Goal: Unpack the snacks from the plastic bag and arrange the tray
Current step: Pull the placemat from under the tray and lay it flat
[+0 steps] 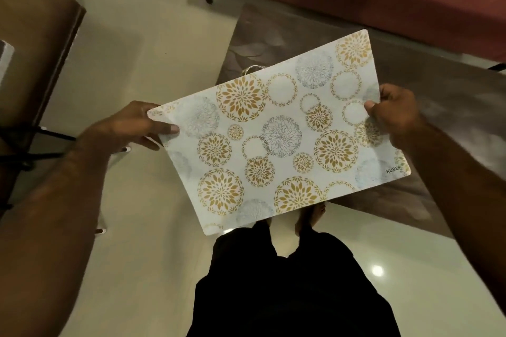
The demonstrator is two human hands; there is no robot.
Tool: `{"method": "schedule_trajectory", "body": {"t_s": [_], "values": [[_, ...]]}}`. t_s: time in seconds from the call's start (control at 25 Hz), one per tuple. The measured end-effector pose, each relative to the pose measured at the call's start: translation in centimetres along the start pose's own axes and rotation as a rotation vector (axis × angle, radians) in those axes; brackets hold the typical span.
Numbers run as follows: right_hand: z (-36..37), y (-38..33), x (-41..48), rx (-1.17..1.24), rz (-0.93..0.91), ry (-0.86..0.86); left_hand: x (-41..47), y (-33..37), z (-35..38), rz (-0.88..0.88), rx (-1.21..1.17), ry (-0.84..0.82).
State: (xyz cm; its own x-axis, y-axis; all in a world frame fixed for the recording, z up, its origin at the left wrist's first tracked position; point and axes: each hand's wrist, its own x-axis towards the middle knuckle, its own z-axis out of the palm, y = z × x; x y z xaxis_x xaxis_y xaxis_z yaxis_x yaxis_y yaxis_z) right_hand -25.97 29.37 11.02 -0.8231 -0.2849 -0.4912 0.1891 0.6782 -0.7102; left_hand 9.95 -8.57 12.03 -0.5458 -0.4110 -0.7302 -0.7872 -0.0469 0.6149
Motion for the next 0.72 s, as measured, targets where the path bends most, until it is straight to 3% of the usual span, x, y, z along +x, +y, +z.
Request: {"method": "schedule_trajectory", "body": {"t_s": [0.16,0.32,0.44,0.72], "values": [[-2.6,4.0,0.3,0.026,0.09,0.103,1.0,1.4,6.7,0.018,-0.337,0.003],[-5.3,7.0,0.6,0.064,0.14,0.189,1.8,3.6,14.1,-0.018,-0.43,-0.046],[-7.9,9.4,1.2,0.082,0.175,0.204,2.4,5.5,18.3,-0.009,-0.519,0.008],[-15.6,16.8,4.6,0.119,0.197,0.248,4.0,12.4,29.3,0.053,-0.406,0.264]]}}
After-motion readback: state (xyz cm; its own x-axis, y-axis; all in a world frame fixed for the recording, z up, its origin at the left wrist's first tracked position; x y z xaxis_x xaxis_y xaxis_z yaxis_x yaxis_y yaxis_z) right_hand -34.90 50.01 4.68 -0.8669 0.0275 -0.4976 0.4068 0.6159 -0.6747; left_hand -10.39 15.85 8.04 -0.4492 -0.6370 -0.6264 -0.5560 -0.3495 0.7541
